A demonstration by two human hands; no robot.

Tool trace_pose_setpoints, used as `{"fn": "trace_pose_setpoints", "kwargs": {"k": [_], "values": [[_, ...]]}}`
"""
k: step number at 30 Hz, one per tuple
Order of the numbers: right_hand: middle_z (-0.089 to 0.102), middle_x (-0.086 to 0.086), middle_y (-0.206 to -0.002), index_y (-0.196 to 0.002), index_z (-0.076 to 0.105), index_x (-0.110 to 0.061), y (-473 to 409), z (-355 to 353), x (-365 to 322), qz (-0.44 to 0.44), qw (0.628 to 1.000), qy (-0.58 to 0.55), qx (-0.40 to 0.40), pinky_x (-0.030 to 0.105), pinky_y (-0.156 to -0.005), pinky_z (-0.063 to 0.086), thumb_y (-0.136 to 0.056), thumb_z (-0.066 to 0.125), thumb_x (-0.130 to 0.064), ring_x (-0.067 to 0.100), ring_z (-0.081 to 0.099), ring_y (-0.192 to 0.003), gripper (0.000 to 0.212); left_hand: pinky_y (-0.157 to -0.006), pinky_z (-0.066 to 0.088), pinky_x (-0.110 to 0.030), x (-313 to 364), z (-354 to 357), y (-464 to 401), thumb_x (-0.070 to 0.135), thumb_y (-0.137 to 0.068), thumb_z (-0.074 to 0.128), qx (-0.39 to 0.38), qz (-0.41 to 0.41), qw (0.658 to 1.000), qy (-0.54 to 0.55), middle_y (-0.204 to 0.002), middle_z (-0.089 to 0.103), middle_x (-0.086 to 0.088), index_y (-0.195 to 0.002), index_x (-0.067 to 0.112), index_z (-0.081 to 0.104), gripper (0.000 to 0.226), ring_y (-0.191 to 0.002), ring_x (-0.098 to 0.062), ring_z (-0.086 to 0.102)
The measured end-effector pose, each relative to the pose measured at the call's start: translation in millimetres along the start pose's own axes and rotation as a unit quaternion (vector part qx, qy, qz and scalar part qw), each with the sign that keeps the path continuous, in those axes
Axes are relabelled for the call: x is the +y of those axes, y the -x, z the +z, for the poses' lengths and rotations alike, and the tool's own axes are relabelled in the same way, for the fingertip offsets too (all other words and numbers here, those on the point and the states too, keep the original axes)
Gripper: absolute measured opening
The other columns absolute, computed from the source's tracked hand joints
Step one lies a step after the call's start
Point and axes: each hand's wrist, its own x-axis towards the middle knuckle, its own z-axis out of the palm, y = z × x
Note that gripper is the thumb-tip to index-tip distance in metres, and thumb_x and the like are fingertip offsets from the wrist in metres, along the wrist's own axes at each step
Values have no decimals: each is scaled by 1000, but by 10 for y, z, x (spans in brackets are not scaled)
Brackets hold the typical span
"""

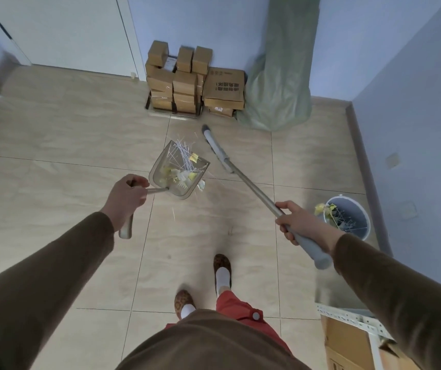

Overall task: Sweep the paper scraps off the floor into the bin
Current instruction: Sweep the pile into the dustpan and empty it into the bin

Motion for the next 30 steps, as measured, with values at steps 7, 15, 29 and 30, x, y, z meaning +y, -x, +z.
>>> {"fn": "trace_pose_setpoints", "kwargs": {"k": [7,15,29,30], "values": [[54,9,-78,-127,42,-18,-420,166,-35,16,998,35,44,21,-40,42,-97,47,-9,14,48,-51,32,-101,52,-50,-34,-443,234,-8,-87,55,-30,-18,999,-35,-123,62,-21,-104,4,66,23,-98,-26,61],[49,12,-93,-147,22,-8,-1171,919,-115,85,994,64,36,19,-38,41,-101,34,-10,16,48,-59,48,-100,53,-50,-1,-699,317,-7,-84,56,-67,-58,992,-91,-114,69,-9,-104,8,68,28,-109,-37,66],[49,10,-74,-112,45,-13,-377,1105,-282,72,992,-106,-20,17,-35,39,-97,42,-1,13,44,-51,20,-93,58,-49,184,-259,-157,-7,-85,56,-73,-129,985,-86,-121,64,-23,-98,2,66,19,-115,-36,62],[49,10,-76,-118,43,-14,-397,1060,-308,64,993,-101,-13,17,-35,39,-97,42,-1,13,44,-51,25,-93,58,-48,180,-243,-186,-7,-85,56,-74,-134,984,-86,-121,63,-24,-99,2,66,18,-112,-35,63]]}}
